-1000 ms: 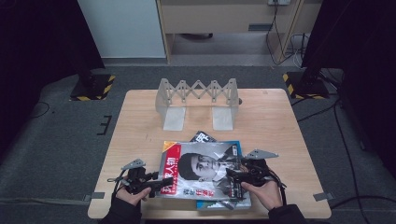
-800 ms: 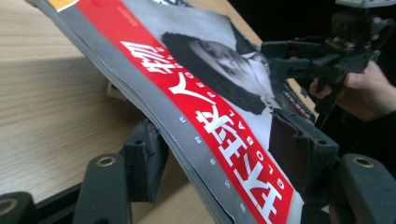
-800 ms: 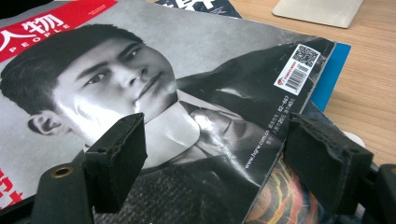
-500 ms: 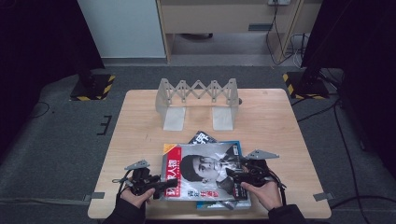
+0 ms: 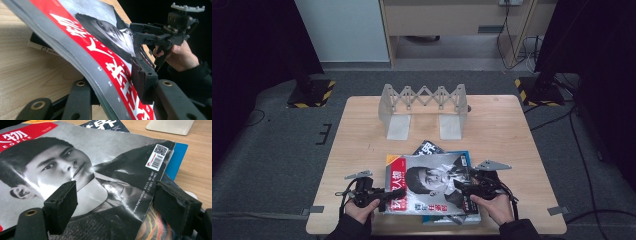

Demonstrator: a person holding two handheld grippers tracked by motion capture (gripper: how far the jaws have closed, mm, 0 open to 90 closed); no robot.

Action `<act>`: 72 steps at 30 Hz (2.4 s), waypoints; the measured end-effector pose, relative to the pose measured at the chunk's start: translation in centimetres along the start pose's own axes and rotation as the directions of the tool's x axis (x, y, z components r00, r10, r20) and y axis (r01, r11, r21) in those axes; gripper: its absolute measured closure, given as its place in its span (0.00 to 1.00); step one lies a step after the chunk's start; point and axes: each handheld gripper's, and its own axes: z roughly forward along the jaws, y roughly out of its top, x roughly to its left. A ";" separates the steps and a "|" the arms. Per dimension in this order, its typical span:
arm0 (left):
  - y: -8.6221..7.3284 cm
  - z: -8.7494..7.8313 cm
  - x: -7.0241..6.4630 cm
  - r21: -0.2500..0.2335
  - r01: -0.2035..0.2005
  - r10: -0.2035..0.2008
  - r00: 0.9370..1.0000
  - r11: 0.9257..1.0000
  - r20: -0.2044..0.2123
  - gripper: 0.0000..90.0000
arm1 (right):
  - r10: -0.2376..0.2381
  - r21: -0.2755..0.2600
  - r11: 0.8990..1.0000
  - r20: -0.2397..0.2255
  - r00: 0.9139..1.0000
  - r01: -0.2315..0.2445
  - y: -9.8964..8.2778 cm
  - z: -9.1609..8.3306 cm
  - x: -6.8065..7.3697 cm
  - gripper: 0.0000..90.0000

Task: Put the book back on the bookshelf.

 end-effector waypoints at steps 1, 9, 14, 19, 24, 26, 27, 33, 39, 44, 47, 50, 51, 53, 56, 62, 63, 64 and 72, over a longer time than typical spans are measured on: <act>0.2 -0.1 0.0 -0.004 0.010 -0.010 1.000 1.000 0.000 0.71 | 0.001 -0.002 1.000 -0.002 1.000 -0.001 0.0 0.0 -0.1 0.22; 1.6 -0.5 -0.4 -0.017 0.064 -0.064 0.998 0.998 -0.012 0.80 | 0.026 0.005 1.000 -0.021 0.999 -0.026 0.2 -0.1 -0.3 0.22; 2.8 -0.9 -1.0 -0.038 0.061 -0.061 0.998 0.997 -0.004 0.85 | 0.026 0.009 1.000 -0.015 1.000 -0.026 0.3 -0.2 -0.5 0.21; 4.4 -1.3 -1.4 -0.076 0.055 -0.055 0.998 0.996 -0.002 0.89 | 0.050 -0.017 0.999 0.008 0.999 -0.050 0.7 -1.0 -1.4 0.21; 5.7 -1.4 -1.5 -0.108 0.046 -0.047 0.999 0.993 -0.002 0.91 | 0.043 -0.042 0.998 0.047 0.998 -0.041 0.9 -1.8 -2.3 0.21; 6.0 -1.4 -1.5 -0.119 0.047 -0.047 0.999 0.992 -0.002 0.92 | 0.046 -0.053 0.998 0.056 0.997 -0.043 1.0 -2.1 -2.6 0.21; 6.2 -1.4 -1.6 -0.123 0.045 -0.046 0.999 0.991 -0.002 0.92 | 0.046 -0.053 0.998 0.056 0.997 -0.043 1.0 -2.1 -2.6 0.21; 7.7 -1.2 -2.2 -0.161 0.041 -0.039 0.999 0.986 0.015 0.95 | 0.050 -0.071 0.997 0.090 0.995 -0.043 1.1 -2.8 -3.9 0.22; 9.5 -1.5 -3.5 -0.204 0.012 -0.008 1.000 0.979 0.022 0.95 | 0.056 -0.088 0.995 0.126 0.990 -0.045 1.1 -3.6 -5.1 0.22; 10.6 -1.9 -4.4 -0.241 -0.004 0.012 0.999 0.971 0.031 0.95 | 0.078 -0.106 0.993 0.167 0.983 -0.060 1.0 -4.6 -6.7 0.22; 11.3 -2.1 -4.8 -0.261 -0.009 0.019 0.999 0.965 0.036 0.95 | 0.085 -0.119 0.991 0.212 0.974 -0.060 0.8 -5.4 -8.0 0.22; 11.9 -2.3 -5.2 -0.279 -0.015 0.027 0.999 0.960 0.038 0.95 | 0.085 -0.124 0.991 0.232 0.969 -0.057 0.7 -5.6 -8.6 0.22; 12.2 -2.4 -5.4 -0.285 -0.019 0.032 0.999 0.958 0.042 0.95 | 0.082 -0.118 0.992 0.248 0.965 -0.054 0.5 -5.7 -9.1 0.22; 12.7 -2.6 -5.7 -0.300 -0.031 0.045 0.998 0.954 0.038 0.95 | 0.081 -0.111 0.992 0.255 0.963 -0.054 0.4 -5.7 -9.3 0.21; 13.4 -3.0 -6.1 -0.313 -0.055 0.060 0.998 0.948 0.008 0.95 | 0.071 -0.098 0.994 0.276 0.958 -0.045 0.2 -5.7 -9.8 0.21; 15.0 -3.9 -6.5 -0.326 -0.101 0.086 0.994 0.940 -0.060 0.95 | 0.047 -0.043 0.998 0.324 0.945 -0.035 -0.5 -5.3 -11.0 0.19; 15.3 -4.0 -6.5 -0.329 -0.105 0.088 0.994 0.938 -0.066 0.95 | 0.041 -0.033 0.999 0.330 0.943 -0.032 -0.6 -5.3 -11.2 0.19; 15.6 -4.2 -6.6 -0.332 -0.110 0.090 0.993 0.937 -0.074 0.95 | 0.037 -0.029 0.999 0.334 0.942 -0.029 -0.7 -5.2 -11.4 0.19; 17.7 -5.8 -7.3 -0.357 -0.164 0.114 0.981 0.920 -0.156 0.95 | 0.020 0.036 0.999 0.356 0.934 -0.035 -1.4 -4.4 -12.3 0.18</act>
